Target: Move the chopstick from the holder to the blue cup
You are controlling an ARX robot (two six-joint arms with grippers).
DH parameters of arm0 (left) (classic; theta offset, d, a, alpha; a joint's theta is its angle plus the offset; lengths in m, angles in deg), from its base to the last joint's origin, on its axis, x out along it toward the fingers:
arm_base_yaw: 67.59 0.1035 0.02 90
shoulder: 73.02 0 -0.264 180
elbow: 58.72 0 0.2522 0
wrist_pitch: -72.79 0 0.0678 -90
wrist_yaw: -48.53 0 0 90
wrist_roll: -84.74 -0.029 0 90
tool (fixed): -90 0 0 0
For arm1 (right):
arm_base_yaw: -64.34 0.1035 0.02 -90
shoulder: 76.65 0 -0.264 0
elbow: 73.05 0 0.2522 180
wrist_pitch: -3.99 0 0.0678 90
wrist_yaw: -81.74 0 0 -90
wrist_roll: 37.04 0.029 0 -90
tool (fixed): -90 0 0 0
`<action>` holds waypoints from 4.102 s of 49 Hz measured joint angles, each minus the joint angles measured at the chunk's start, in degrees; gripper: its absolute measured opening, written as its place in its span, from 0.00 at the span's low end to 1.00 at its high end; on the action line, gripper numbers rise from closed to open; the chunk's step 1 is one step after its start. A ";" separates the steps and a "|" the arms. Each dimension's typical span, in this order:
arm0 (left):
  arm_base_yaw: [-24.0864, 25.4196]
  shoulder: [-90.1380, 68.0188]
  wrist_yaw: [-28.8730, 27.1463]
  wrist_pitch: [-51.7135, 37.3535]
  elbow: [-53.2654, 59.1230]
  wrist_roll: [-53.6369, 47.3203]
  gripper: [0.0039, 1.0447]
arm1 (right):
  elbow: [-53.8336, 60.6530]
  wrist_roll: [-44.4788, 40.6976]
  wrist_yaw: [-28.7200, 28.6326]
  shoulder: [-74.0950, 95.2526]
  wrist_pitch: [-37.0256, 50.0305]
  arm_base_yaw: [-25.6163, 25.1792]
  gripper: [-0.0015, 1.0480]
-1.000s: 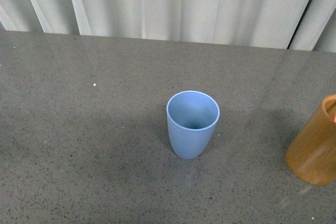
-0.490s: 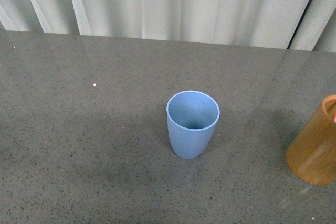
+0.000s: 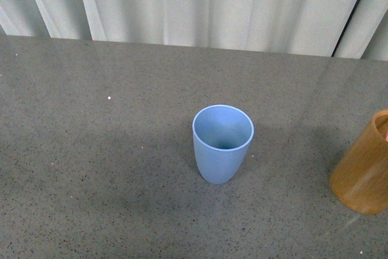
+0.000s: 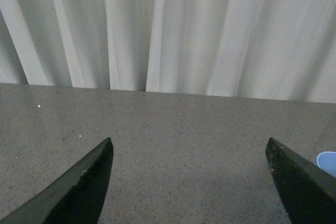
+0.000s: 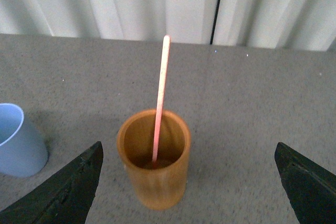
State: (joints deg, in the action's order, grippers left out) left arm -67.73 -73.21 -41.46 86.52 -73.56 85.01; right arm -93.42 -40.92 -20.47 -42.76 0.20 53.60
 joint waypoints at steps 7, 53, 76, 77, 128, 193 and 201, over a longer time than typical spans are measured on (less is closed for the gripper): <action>0.00 0.00 -0.02 0.00 0.00 -0.02 0.93 | -3.17 -1.01 -5.86 29.46 26.16 -2.01 0.90; 0.00 0.00 -0.02 0.00 0.00 -0.04 0.94 | -21.14 2.97 -2.14 71.73 48.37 8.61 0.69; 0.00 0.00 -0.02 0.00 0.00 -0.02 0.94 | -20.98 3.19 -1.66 65.81 45.40 10.10 0.02; 0.00 0.00 -0.02 0.00 0.00 -0.02 0.94 | -20.98 2.95 -1.64 64.96 44.83 10.10 0.02; 0.00 0.00 -0.02 0.00 0.00 -0.02 0.94 | -36.00 -0.17 11.17 58.95 36.09 42.01 0.02; 0.00 0.00 -0.02 0.00 0.00 -0.04 0.94 | -23.56 12.37 20.90 37.24 23.23 31.61 0.90; 0.00 0.00 -0.02 0.00 0.00 -0.02 0.94 | -18.53 16.06 21.90 13.07 3.08 26.21 0.90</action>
State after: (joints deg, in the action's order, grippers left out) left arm -67.73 -73.21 -41.48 86.52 -73.56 84.99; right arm -111.95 -24.85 1.44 -29.69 3.28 79.81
